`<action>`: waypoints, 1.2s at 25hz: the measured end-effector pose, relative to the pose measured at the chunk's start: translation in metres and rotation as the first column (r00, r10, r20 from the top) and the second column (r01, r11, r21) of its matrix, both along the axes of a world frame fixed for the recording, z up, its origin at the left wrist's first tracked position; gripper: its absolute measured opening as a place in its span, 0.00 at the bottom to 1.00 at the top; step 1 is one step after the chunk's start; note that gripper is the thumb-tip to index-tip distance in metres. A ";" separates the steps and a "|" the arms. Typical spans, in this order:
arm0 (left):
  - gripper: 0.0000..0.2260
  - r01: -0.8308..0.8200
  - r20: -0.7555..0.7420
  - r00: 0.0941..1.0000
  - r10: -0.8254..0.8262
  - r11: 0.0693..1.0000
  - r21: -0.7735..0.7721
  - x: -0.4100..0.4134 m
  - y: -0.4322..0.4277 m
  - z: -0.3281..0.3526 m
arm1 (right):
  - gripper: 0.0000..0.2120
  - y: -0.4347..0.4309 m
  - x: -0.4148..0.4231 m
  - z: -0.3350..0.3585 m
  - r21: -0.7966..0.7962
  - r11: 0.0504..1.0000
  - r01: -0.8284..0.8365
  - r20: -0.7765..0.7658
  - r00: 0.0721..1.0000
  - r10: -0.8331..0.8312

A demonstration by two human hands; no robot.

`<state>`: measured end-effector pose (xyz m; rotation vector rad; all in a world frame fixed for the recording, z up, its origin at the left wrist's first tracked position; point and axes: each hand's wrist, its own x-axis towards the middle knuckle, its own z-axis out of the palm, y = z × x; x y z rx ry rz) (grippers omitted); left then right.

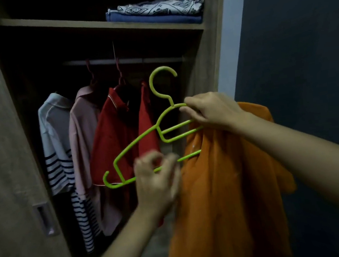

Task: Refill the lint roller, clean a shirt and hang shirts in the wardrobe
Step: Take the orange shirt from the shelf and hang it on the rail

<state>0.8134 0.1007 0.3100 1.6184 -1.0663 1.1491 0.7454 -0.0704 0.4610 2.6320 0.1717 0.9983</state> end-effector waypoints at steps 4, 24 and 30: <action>0.26 0.098 -0.386 0.923 0.007 0.963 0.251 -0.026 -0.008 -0.043 | 0.20 0.010 -0.005 0.018 0.008 0.997 -0.070 0.049 0.996 0.070; 0.18 0.610 -0.611 0.726 -0.314 0.705 0.362 0.124 0.070 0.014 | 0.15 -0.069 -0.035 -0.029 0.251 0.962 0.104 -0.098 0.992 -0.082; 0.07 0.488 -0.394 0.865 -0.312 0.706 0.513 0.133 0.089 0.063 | 0.14 -0.061 -0.026 -0.030 0.320 0.947 -0.012 -0.074 0.997 0.037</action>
